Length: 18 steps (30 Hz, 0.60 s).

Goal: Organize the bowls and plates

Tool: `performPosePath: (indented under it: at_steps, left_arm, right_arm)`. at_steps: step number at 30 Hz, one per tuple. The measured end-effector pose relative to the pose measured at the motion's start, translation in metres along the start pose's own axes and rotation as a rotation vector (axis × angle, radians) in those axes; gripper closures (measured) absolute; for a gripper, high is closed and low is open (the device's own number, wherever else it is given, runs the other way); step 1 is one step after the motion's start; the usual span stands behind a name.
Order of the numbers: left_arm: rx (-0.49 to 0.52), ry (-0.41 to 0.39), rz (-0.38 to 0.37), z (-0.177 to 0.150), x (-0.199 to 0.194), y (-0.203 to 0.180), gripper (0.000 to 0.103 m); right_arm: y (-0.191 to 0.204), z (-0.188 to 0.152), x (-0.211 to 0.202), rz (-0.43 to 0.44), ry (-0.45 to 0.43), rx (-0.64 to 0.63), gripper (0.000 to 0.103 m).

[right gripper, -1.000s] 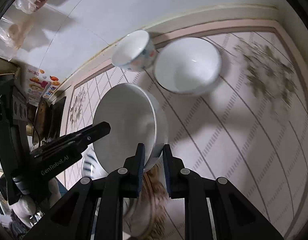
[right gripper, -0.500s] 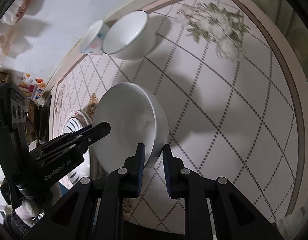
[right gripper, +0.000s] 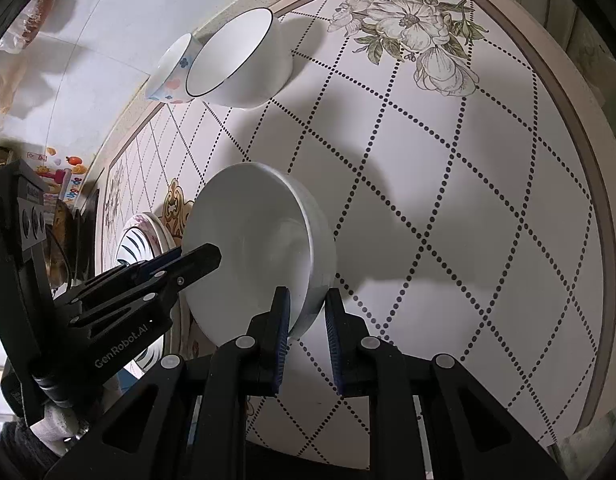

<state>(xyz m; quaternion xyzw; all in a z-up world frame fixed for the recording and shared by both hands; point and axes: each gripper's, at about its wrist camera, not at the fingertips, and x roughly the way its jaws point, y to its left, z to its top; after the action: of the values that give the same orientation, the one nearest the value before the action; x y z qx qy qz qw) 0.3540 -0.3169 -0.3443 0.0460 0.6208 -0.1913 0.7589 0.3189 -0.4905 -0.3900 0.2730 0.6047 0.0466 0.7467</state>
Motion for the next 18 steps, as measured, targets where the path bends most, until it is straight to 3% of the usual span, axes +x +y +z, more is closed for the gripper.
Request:
performPosePath:
  at_steps: [12,18]
  left_arm:
    - [-0.004,0.045,-0.02,0.0,0.003,0.001,0.084]
    - [-0.029,0.014,-0.055,0.004,-0.034,0.009,0.083]
  right_arm:
    - [-0.004,0.004,0.004,0.012,0.032,0.029,0.081]
    - [-0.007,0.009,-0.008,0.04,0.056,0.045,0.081]
